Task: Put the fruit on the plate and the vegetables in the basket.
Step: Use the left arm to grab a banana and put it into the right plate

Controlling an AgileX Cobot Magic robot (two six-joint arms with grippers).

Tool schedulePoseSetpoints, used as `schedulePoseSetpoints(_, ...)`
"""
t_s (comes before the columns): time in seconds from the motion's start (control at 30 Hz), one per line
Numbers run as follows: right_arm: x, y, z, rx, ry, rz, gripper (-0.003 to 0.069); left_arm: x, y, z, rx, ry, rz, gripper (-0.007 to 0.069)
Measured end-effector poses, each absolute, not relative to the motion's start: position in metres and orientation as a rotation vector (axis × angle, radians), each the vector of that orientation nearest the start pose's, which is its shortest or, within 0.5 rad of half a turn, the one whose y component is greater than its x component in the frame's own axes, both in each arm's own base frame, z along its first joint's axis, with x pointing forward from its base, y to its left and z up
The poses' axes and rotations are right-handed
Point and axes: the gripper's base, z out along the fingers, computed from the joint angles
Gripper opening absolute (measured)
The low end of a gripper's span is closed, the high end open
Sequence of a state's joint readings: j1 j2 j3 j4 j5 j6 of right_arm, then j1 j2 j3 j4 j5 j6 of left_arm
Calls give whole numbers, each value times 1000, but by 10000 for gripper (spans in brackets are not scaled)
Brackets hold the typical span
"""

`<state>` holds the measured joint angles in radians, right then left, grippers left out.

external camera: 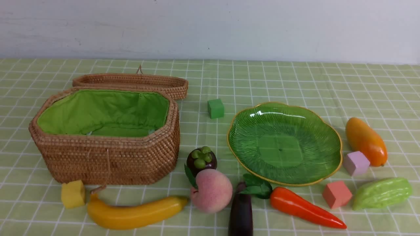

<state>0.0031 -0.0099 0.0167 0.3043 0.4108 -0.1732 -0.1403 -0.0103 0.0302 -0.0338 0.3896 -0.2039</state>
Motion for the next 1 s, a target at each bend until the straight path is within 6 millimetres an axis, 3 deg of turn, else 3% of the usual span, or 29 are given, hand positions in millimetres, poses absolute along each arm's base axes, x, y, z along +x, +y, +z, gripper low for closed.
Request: schedulePoseSetpoints(1.0,51,11,173,16,1886,188,242,53,-9,174,-98,1838,-295,238)
